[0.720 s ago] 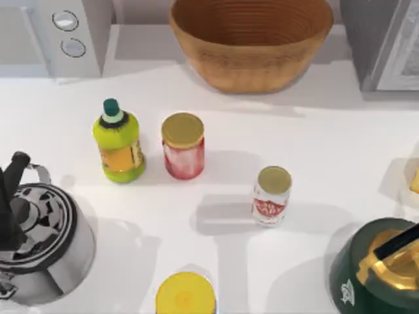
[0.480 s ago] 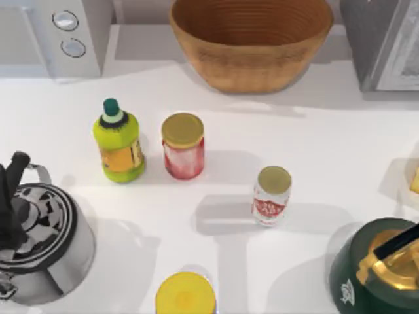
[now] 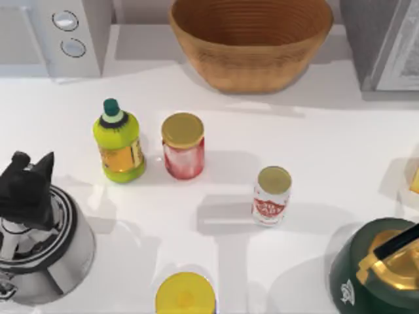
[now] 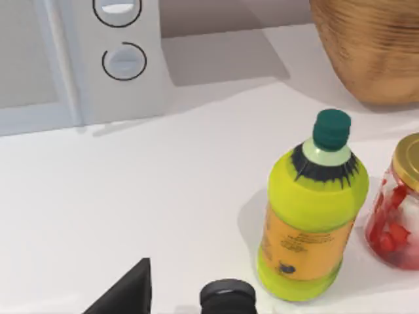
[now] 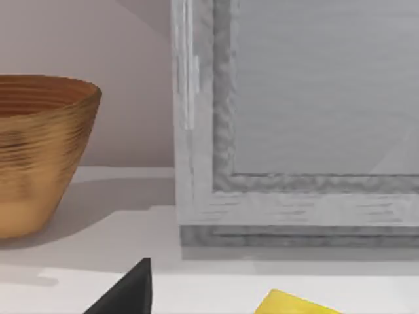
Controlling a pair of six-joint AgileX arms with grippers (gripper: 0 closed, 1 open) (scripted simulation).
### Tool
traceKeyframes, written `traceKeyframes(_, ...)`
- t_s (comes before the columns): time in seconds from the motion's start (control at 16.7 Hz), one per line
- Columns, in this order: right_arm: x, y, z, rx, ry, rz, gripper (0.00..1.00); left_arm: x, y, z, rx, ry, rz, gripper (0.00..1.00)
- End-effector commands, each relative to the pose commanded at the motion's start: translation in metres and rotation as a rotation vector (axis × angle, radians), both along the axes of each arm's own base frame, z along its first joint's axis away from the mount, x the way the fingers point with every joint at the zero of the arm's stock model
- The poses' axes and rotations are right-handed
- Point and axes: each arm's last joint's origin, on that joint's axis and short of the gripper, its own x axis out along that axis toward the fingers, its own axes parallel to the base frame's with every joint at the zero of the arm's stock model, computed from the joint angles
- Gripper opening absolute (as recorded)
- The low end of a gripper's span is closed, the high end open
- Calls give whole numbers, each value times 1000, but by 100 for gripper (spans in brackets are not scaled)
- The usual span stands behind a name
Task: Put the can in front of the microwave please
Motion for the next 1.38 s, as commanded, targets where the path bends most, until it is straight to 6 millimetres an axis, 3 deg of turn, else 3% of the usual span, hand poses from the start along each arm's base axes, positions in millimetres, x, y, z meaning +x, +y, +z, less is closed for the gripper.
traceKeyframes(0.18,0,0,0,0,0,0,100,30,-25,26,58,250,-118,100)
traceKeyframes(0.36,0,0,0,0,0,0,100,69,-63,37,155,530,-231,100)
traceKeyframes(0.54,0,0,0,0,0,0,100,107,-114,33,279,794,-326,100)
traceKeyframes(0.78,0,0,0,0,0,0,100,148,-190,11,449,1045,-411,100)
traceKeyframes(1.08,0,0,0,0,0,0,100,175,-272,-17,588,1133,-465,100)
traceKeyframes(1.38,0,0,0,0,0,0,100,184,-319,-23,627,1066,-489,100)
